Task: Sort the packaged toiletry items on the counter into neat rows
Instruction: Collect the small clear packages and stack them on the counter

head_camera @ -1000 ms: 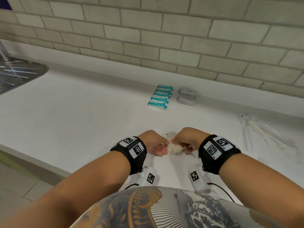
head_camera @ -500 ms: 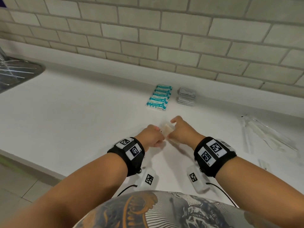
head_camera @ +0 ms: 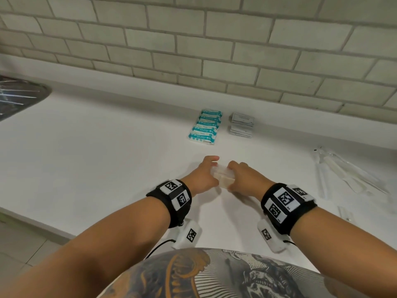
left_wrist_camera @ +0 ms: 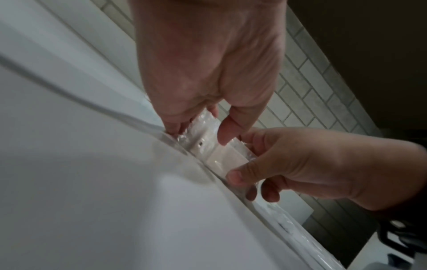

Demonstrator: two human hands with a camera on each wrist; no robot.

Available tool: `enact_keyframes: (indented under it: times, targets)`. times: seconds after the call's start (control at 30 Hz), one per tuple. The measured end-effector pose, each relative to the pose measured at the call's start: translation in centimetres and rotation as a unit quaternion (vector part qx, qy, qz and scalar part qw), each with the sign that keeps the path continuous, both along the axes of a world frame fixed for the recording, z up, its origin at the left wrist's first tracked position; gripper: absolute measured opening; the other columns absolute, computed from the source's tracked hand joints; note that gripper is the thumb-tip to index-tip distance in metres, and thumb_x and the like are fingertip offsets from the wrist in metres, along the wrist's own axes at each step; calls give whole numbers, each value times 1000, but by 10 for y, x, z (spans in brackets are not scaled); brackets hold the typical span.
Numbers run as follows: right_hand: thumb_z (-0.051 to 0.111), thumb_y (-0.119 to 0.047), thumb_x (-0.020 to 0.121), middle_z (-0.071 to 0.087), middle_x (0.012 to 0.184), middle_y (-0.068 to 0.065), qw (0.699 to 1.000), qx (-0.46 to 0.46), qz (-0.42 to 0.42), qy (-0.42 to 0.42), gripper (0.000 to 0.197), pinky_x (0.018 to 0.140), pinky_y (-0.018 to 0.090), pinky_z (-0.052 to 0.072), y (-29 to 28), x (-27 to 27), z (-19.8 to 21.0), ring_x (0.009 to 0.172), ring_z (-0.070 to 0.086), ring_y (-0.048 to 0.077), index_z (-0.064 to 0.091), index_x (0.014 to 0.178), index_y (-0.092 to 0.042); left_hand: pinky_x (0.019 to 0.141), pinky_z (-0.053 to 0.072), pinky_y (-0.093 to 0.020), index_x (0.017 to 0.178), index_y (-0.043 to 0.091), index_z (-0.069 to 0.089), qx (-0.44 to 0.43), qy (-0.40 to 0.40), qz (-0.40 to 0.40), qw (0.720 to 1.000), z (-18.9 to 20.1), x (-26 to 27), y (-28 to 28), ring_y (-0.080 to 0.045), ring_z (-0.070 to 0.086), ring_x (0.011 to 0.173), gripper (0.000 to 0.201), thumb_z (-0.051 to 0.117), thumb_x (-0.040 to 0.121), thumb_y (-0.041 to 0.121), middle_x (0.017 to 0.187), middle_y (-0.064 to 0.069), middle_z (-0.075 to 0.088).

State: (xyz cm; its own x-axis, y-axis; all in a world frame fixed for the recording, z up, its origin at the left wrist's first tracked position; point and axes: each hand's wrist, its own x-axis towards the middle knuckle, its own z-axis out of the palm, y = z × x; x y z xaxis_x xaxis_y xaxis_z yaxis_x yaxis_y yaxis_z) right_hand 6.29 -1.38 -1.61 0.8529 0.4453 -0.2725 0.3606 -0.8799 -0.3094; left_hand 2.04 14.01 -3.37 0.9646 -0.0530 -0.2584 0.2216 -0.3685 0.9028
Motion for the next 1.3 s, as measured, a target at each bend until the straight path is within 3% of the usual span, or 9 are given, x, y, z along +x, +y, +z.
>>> enact_keyframes:
  times: [0.23,0.33,0.47,0.63,0.8,0.97,1.1,1.2,1.3]
  targets:
    - [70,-29,82,45,114,7,999,3,24,-27,58,71,32,44,4,-7,-4,83,54,23,40,131,-22,86,45,-24,147,31,11,-59,2,0,998,-1,-3,-10,-24,42,129,91,50,81,-17,152,-8,22]
    - [72,-29,79,51,106,8,999,1,4,-40,48,68,33,44,-2,-6,-3,82,55,24,46,118,-18,68,46,-16,147,28,11,-54,-8,17,998,-2,-2,-8,-20,53,106,88,49,81,-17,135,-9,40]
    - [70,-21,82,54,106,9,999,43,19,-20,39,67,30,39,-1,-7,-2,82,54,22,50,114,-14,63,45,-15,147,29,12,-44,-13,15,999,-4,-1,-9,-15,54,92,88,50,81,-15,119,-6,49]
    - [66,-21,85,46,112,7,998,51,37,-6,44,76,33,46,-1,-8,-4,88,57,25,47,124,-15,77,47,-20,148,29,15,-32,-25,2,999,-8,0,-13,-19,51,106,89,50,81,-17,131,-8,40]
    - [60,-18,89,46,111,8,997,60,45,-29,30,71,31,42,-1,-6,-6,86,57,25,50,117,-11,73,43,-8,148,20,14,12,-55,-5,998,-10,4,-15,-12,53,89,83,62,85,-4,106,-3,45]
    - [58,-17,91,44,111,7,998,31,47,-16,29,72,30,41,-3,-7,-8,83,54,22,48,118,-10,84,38,-18,148,17,16,100,-53,-20,993,-12,5,-14,-16,54,96,76,59,87,2,115,-7,49]
    - [60,-22,89,52,112,5,998,-7,59,-2,32,70,29,40,-3,2,1,84,52,19,48,117,-13,91,48,-34,145,19,15,164,-44,-57,984,-4,13,-11,-26,61,98,76,61,86,8,119,-14,55]
    - [58,-28,90,60,108,4,998,-13,56,18,32,72,30,43,-3,14,16,89,56,20,51,117,-13,75,50,-31,145,20,10,197,-20,-99,975,12,29,-5,-24,61,86,80,64,86,12,109,-15,61]
    - [52,-25,94,57,94,1,998,43,23,28,20,61,26,37,-5,31,36,82,53,18,53,108,-12,60,43,-18,145,22,12,115,-20,-74,990,30,53,2,-12,54,71,80,64,86,6,94,-6,57]
